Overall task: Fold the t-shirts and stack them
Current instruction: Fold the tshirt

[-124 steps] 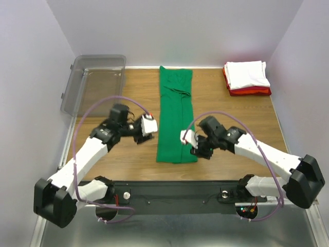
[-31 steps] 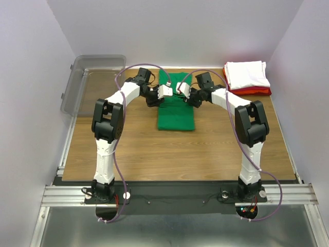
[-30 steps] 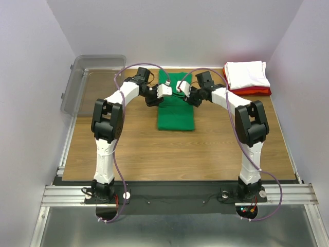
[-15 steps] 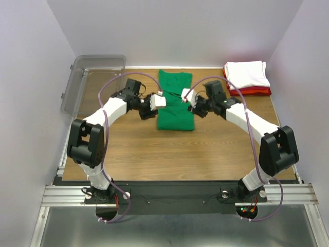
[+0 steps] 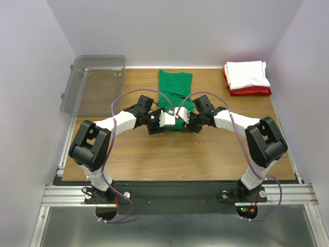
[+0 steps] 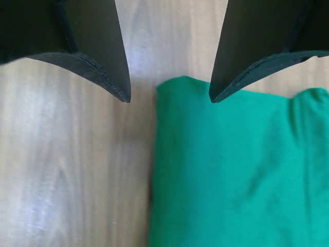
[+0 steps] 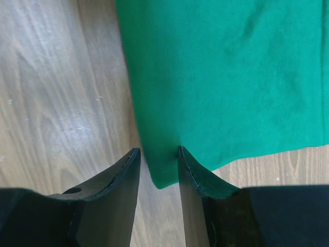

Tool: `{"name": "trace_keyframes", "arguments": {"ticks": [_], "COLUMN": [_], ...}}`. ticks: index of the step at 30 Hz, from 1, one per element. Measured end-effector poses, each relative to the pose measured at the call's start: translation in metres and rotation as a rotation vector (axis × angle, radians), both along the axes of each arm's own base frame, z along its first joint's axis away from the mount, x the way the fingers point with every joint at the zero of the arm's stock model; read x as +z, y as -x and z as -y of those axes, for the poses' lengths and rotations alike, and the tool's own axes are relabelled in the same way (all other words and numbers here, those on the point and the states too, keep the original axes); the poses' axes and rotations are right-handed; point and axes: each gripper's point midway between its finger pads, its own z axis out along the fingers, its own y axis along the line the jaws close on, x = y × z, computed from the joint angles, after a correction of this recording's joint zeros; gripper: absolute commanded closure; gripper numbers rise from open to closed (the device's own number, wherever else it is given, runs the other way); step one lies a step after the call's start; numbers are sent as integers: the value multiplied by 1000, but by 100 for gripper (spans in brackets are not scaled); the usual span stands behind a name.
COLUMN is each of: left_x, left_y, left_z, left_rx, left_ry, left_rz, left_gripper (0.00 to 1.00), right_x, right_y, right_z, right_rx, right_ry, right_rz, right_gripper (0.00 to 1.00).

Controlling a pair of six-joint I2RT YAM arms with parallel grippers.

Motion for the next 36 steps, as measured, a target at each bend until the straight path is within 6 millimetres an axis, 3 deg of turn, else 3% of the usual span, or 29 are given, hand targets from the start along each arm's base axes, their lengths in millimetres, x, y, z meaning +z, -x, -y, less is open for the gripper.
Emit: {"name": "trace_keyframes", "arguments": {"ticks": [5, 12, 18, 19, 20, 22, 23, 26, 31, 36], "left_x": [-7, -32, -33, -33, -33, -33, -33, -30, -12, 49], "left_y": [-5, -1, -4, -4, -4, -4, -4, -3, -6, -20], "left_z": [3, -1, -2, -2, -2, -2, -2, -2, -4, -6], "left_rx": [-4, -19, -16, -15, -14, -13, -14, -11, -1, 24], "left_ry": [-10, -84, -96, -97, -98, -99, -100, -106, -96, -19], "left_rz": [17, -35, -35, -35, -35, -36, -36, -52, -96, -43], "left_gripper": [51, 70, 90, 93, 99, 100, 100, 100, 100, 100], "right_x": [-3, -21, -21, -21, -21, -21, -21, -21, -3, 49], "right_y": [-5, 5, 3, 3, 4, 4, 3, 2, 1, -1], "right_z": [0, 10, 11, 11, 12, 13, 13, 13, 13, 10], "right_rx": [-7, -10, -14, -15, -16, -16, -14, -23, -70, -100], "right_ry": [1, 37, 39, 40, 41, 46, 50, 48, 21, -40], "right_rz": [16, 0, 14, 15, 19, 24, 29, 30, 32, 84], "right_gripper": [61, 60, 61, 64, 80, 95, 99, 99, 99, 99]}}
